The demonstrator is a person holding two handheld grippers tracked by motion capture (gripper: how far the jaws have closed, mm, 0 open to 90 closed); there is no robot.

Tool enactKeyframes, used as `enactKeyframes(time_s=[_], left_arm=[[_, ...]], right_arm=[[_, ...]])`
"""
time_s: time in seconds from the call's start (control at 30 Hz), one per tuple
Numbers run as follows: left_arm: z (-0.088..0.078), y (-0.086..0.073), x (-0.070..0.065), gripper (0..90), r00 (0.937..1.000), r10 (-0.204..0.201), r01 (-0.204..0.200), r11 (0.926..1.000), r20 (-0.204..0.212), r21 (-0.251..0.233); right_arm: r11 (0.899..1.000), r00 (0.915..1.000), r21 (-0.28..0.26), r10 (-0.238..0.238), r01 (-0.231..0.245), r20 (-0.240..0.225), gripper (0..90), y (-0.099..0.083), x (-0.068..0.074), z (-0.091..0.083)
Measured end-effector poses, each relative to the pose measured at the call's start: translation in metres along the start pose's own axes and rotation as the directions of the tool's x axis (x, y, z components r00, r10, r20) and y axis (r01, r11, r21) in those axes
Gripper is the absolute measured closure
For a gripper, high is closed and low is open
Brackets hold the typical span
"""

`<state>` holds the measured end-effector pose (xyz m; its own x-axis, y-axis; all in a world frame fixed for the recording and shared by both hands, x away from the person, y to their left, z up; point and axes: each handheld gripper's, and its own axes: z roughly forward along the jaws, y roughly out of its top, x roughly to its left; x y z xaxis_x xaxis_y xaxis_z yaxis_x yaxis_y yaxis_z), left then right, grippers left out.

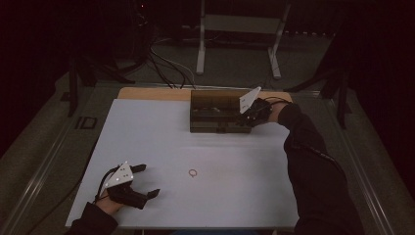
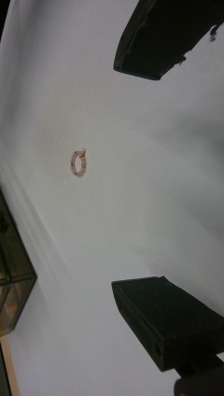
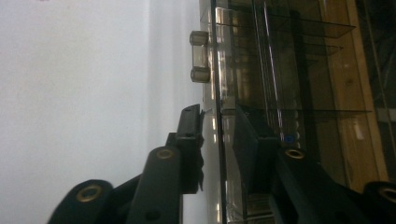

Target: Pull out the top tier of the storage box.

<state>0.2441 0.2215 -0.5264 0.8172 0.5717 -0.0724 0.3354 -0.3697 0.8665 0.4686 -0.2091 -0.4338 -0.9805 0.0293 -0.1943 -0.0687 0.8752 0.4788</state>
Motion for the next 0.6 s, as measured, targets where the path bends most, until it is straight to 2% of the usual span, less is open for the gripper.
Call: enactKeyframes(time_s=[0.07, 0.37, 0.5, 0.6], left_arm=[[0.0, 0.0, 0.0, 1.0, 1.0, -0.001, 0.001, 1.0, 0.0, -0.002], [0.001, 0.0, 0.0, 1.0, 1.0, -0.003, 0.003, 1.0, -0.002, 0.002], [0.0, 0.0, 0.0, 1.0, 1.0, -0.005, 0.005, 1.0, -0.005, 0.0], [0.001, 0.0, 0.0, 1.0, 1.0, -0.003, 0.003, 1.0, -0.004, 0.002]], right_arm=[[1.0, 0.9991, 0.01, 0.008, -0.007, -0.041, 76.7, -0.001, -0.002, 0.004], [0.998, 0.9952, 0.047, 0.043, -0.039, -0.088, 87.0, 0.001, -0.013, 0.013], [0.998, 0.9946, 0.057, 0.016, -0.01, -0.102, 87.6, 0.002, -0.013, 0.014], [0.998, 0.994, 0.064, 0.015, -0.008, -0.108, 88.3, 0.003, -0.014, 0.014]])
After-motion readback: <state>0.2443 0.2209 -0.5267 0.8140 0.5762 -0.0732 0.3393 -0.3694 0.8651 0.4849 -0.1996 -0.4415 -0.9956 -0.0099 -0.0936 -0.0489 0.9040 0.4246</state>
